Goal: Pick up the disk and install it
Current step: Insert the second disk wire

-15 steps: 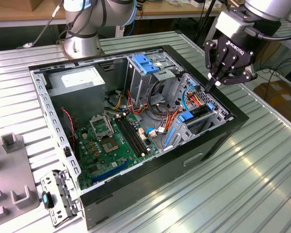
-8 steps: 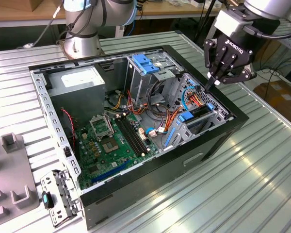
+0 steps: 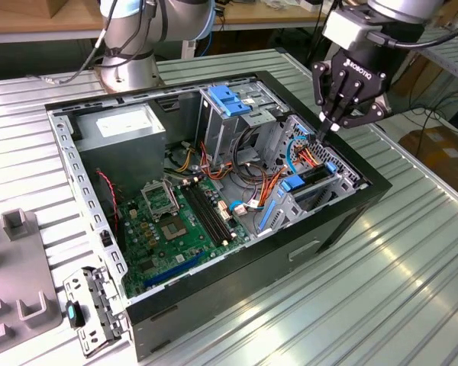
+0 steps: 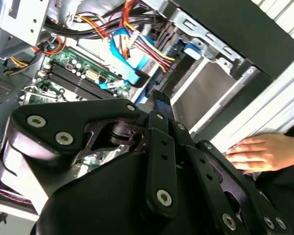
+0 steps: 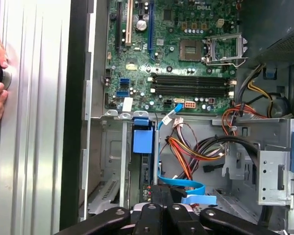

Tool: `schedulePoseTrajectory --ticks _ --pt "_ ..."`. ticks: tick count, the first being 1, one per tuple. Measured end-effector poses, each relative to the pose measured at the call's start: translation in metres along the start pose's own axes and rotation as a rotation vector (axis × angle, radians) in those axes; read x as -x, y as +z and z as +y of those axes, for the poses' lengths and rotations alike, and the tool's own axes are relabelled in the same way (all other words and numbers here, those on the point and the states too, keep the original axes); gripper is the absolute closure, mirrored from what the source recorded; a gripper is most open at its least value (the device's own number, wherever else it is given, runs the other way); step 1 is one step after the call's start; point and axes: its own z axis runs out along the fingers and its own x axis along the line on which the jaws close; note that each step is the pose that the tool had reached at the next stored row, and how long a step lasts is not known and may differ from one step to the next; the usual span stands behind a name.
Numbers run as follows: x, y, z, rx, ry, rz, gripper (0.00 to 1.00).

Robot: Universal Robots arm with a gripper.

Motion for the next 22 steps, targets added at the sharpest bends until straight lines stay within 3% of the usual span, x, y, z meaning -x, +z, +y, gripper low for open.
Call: schedulePoseTrajectory --ticks 2,4,13,14,17,19,20,22 --pt "0.0042 0.0008 -0.0011 0.0132 0.000 0.0003 0.89" --pt "0.0059 0.0012 -0.0026 0.0187 0.000 0.0033 0.89" --pt "0.0196 0.0026 -0.0064 0.0221 0.001 0.0310 0.89" --pt "0.0213 0.0029 -0.0065 0.0222 0.001 0.0335 0.82" --pt "0.0241 0.0055 -0.0067 0.0226 0.002 0.0425 0.81" --pt "0.0252 0.0080 -0.0068 0.0230 0.002 0.0550 0.75" --pt "0.0257 0.0089 -0.0069 0.0232 0.003 0.0591 0.69" --pt "0.0282 0.0103 -0.0070 0.0234 0.003 0.0658 0.69"
